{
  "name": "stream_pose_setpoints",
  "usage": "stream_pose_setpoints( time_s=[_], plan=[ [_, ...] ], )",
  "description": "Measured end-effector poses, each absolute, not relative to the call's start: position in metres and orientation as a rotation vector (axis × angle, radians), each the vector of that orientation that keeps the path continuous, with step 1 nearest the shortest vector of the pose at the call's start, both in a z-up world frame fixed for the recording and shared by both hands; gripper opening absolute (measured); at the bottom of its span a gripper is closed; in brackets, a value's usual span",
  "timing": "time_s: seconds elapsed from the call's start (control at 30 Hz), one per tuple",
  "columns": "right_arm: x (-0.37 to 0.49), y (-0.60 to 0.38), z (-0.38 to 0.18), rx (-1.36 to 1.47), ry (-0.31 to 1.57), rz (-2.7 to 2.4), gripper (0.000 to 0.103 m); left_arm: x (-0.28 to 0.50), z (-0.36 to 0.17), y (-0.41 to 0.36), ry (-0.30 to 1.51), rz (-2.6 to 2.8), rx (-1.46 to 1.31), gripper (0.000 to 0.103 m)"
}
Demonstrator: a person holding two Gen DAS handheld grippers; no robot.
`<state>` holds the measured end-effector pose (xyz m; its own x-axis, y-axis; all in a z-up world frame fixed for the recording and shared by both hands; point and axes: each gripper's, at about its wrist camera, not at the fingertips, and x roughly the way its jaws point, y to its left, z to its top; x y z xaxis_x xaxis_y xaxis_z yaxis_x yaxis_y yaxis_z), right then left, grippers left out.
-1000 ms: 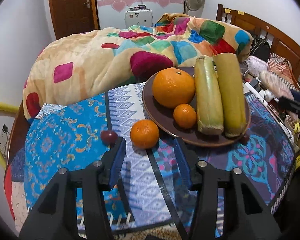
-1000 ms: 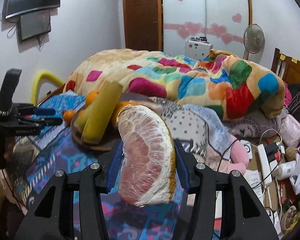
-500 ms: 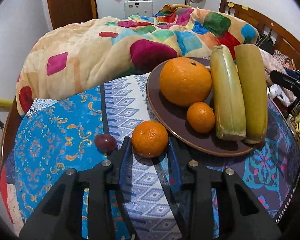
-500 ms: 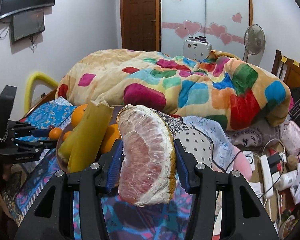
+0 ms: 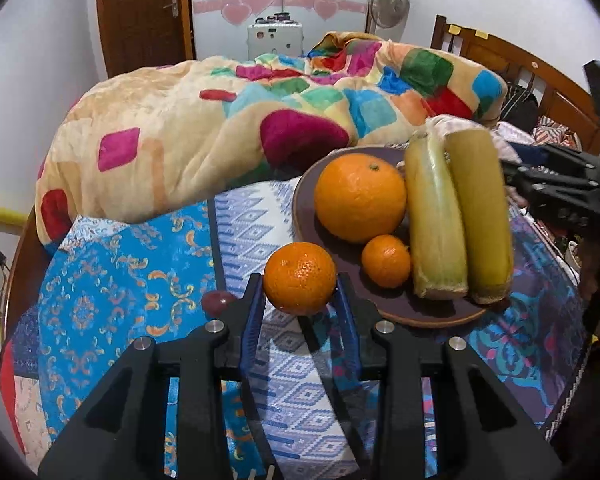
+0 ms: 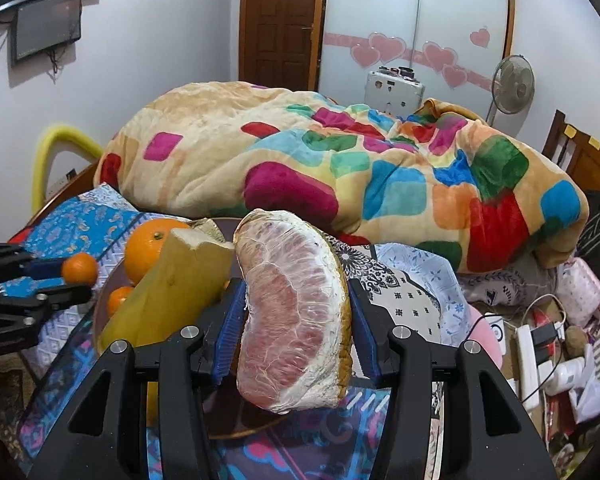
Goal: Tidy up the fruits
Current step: 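Set the pomelo segment on the plate with the right tool while the left tool places the mandarin there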
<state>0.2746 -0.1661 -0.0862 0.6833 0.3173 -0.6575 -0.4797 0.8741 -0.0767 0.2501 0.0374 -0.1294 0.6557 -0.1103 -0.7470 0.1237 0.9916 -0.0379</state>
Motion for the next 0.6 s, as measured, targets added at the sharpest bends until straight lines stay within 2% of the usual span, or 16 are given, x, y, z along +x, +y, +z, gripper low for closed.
stream_pose_setpoints(
  time_s=[0.6],
  plan=[
    [0.265, -0.174, -0.088, -0.241, 0.702, 0.508, 0.054, 0.273, -0.128, 0.016, 0.852, -0.142, 0.05, 0.035]
  ],
)
